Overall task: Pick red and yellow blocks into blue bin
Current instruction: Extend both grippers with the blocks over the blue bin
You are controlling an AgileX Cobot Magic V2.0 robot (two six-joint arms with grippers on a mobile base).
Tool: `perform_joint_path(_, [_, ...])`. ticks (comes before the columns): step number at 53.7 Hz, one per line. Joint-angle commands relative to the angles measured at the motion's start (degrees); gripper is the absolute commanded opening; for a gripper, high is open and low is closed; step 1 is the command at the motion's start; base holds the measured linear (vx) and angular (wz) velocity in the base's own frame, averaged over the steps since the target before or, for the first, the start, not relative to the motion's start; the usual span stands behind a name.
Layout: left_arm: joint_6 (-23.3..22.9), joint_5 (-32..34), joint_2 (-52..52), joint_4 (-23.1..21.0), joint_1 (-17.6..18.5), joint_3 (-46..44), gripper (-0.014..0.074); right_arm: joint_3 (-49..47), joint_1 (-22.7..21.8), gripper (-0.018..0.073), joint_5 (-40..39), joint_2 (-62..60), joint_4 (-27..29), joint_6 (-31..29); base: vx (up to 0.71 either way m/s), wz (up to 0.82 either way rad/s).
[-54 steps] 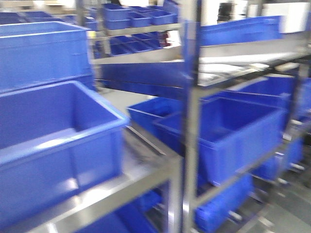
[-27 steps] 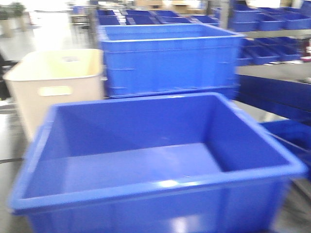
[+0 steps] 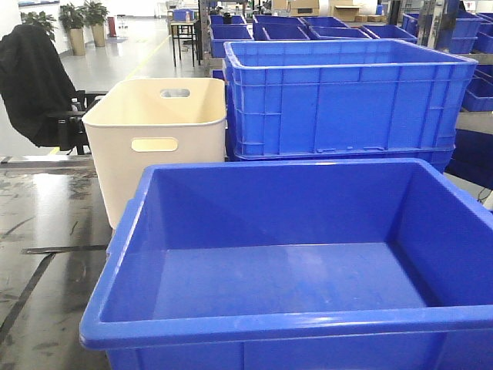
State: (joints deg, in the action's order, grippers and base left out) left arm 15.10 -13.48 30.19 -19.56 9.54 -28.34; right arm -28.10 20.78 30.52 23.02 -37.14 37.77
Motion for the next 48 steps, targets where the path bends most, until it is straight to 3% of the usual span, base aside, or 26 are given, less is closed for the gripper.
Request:
perform_joint_path(1, [-0.15, 4.39, 0.08, -0.68, 0.08, -1.71, 0.0001, -1.7, -0.15, -0.001, -3.75, 0.22, -2.13, -0.16, 0.0, 0.0])
perform_joint_path(37, [-0.81, 4.74, 0.08, -0.8, 0.08, -1.71, 0.0002, -1.7, -0.15, -0.001, -4.19, 0.22, -2.08, -0.07, 0.0, 0.0])
perform_joint_path(48, [0.25, 3.13, 1.97, -5.8, 0.08, -10.41, 0.0002, -8.35, -0.15, -0.001, -11.27, 1.86, -3.24, -0.54, 0.0, 0.0])
